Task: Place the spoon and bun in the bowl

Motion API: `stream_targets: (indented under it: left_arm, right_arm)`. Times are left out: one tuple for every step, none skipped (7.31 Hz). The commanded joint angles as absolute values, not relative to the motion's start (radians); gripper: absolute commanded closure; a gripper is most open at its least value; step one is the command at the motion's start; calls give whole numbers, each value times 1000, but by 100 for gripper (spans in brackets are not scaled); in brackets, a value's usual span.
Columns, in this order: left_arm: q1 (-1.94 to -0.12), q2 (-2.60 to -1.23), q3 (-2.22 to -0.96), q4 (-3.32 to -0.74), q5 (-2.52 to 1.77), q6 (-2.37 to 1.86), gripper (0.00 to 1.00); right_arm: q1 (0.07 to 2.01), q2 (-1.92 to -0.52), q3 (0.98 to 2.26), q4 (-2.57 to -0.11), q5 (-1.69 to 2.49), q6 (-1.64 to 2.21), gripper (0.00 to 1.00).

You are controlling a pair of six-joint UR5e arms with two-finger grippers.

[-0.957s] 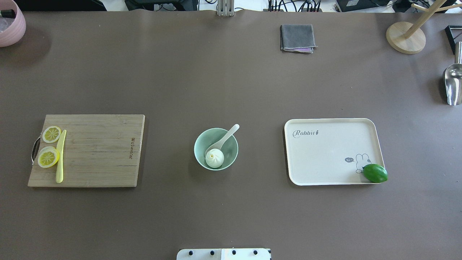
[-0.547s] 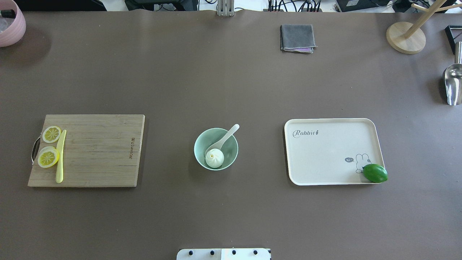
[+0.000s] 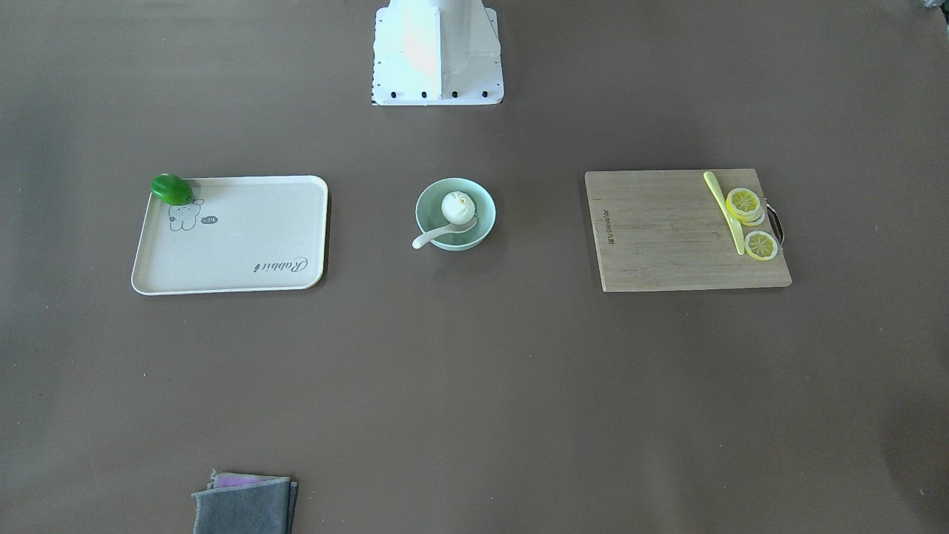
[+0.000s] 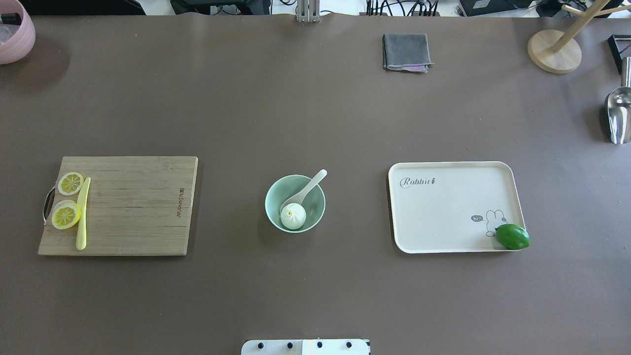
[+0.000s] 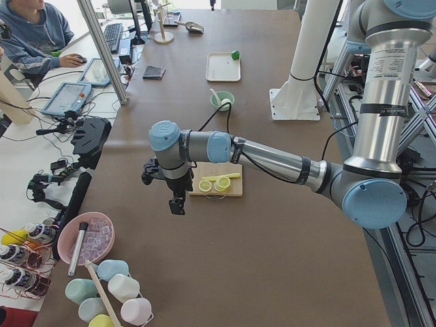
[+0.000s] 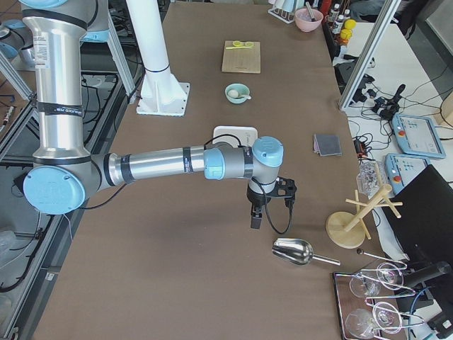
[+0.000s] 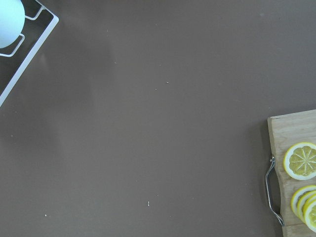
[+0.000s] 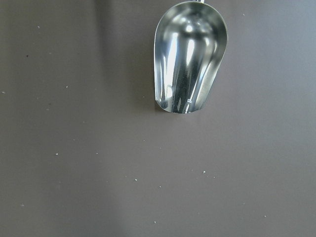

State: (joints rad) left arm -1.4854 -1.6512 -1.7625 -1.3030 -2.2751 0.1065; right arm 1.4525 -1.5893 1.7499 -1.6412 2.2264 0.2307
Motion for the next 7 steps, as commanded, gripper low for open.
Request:
stream_targets:
  left_arm:
    - [-1491,-1654,-1763,-1307,-2276,27,1]
    - [-1491,-1654,-1764,-1307,-2276,20,1]
    - [-1491,-1654,-1764,-1307,-2275,18,1]
    - [-1491,-1654,-1764,-1305,-2273,18,1]
    - [-1491,-1654,-1764,-1307,-2273,20,1]
    - [-1491,-1654,-1767,-1307,-2275,20,1]
    - [-1491,-1655,-1766,-1307,-2273,18,1]
  right_arm:
    - [1453,-1586,1755,-1640,2223,230,0]
    - [1453,-1585,1756,-1640,2224,230,0]
    - [1453,-1585,1756,-1640,2224,230,0]
    - [1453,-1585,1759,-1640,2224,230,0]
    - [1453,-1585,1761,-1640,2226,230,0]
    - [1453,-1585,1763,-1640,2226,230,0]
    - [1453,-1583,1764,-1640,2227,230,0]
